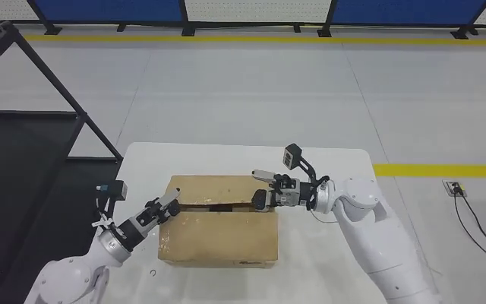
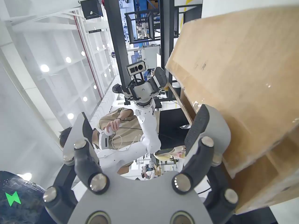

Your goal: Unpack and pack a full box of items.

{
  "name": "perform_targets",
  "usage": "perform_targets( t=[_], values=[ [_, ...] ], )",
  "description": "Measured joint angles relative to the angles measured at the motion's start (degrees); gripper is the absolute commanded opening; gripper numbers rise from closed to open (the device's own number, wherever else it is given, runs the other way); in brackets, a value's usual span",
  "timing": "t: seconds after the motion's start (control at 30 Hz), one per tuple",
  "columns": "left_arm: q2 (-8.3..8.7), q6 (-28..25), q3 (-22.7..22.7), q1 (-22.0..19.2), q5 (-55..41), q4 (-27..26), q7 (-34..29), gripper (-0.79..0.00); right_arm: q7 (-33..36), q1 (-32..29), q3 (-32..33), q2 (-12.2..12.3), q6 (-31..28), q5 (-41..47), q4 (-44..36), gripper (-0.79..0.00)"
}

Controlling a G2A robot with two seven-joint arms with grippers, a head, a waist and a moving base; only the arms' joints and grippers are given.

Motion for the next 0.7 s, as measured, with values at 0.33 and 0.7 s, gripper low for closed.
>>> perform_targets(
  t=[0.33,0.7],
  values=[
    [-0.37,-1.33,-1.07,-0.09,-2.87,0.23,4.88,0.000,0.74,-2.32,-1.54,1.07,-0.53,-6.49,-2.72,0.000],
    [-0.56,-2.30,-12.41,9.28,-8.76,2.04,12.57,0.000,-2.71,-5.60,-0.10,1.49,-11.46,-4.66,-1.31,0.000]
  ],
)
